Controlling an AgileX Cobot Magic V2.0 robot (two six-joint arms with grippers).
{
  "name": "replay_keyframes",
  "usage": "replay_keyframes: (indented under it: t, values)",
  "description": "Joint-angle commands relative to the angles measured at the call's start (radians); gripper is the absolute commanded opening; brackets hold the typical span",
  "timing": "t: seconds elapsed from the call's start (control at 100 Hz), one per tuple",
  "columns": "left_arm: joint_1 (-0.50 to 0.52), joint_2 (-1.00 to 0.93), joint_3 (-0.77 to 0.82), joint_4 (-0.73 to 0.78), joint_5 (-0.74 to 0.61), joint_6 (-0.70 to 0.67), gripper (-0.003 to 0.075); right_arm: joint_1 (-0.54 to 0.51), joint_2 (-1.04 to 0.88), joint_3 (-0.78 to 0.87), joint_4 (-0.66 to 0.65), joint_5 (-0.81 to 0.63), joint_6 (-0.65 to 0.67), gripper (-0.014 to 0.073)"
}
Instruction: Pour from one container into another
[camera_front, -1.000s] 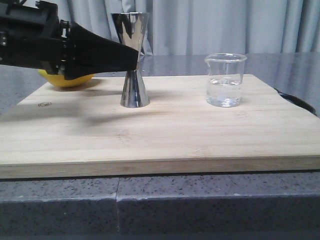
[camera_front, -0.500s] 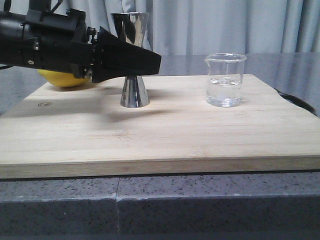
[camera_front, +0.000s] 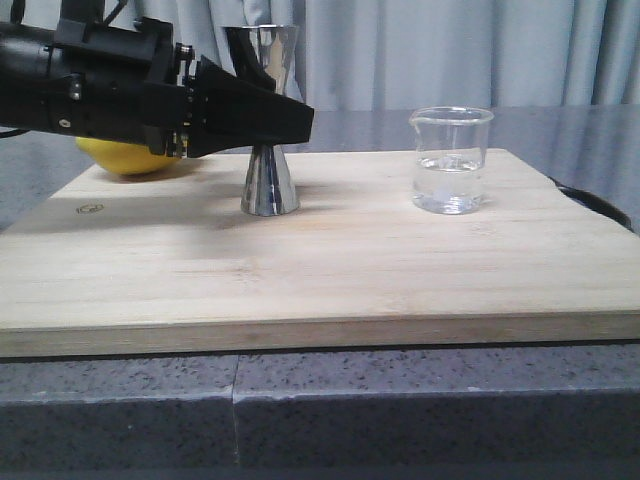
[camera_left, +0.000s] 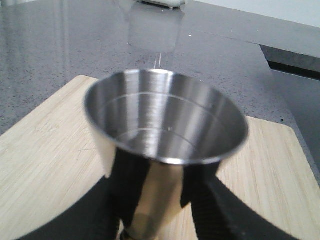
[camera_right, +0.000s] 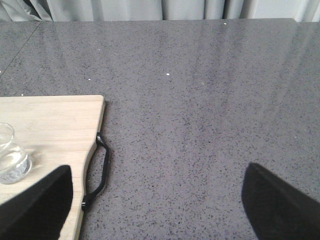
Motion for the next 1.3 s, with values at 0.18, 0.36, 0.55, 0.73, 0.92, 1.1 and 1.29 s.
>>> replay_keyframes:
  t: [0.18,0.36,0.55,0.73,0.92,1.1,1.29]
  values:
    - [-0.008,-0.039,-0.053,-0.076,0.114,-0.020,0.0274,-0.003,0.014,-0.036,-0.006,-0.075,-0.004,0.0600]
    - [-0.008,-0.039,-0.053,-0.076,0.114,-0.020,0.0274,-0.003,0.014,-0.036,-0.006,-0.075,-0.004,0.0600]
    - [-0.008,-0.039,-0.053,-0.076,0.114,-0.020,0.0251,-0.003,0.014,-0.036,-0.006,-0.075,-0.004,0.0600]
    - [-0.008,-0.039,-0.053,-0.076,0.114,-0.020,0.0185,-0.003,0.014,-0.036,-0.006,-0.075,-0.004,0.0600]
    - [-0.008,-0.039,-0.064,-0.076,0.114,-0.031,0.0179,-0.003,0.014,-0.036,-0.006,-0.075,-0.004,0.0600]
    - [-0.008,-0.053,-0.090,-0.076,0.114,-0.047,0.0179,0.002,0.014,-0.036,0.000,-0.093,-0.017,0.0600]
    - [-0.008,-0.084,-0.118,-0.076,0.114,-0.047,0.0179,0.036,0.049,-0.036,0.027,-0.113,-0.059,0.0595]
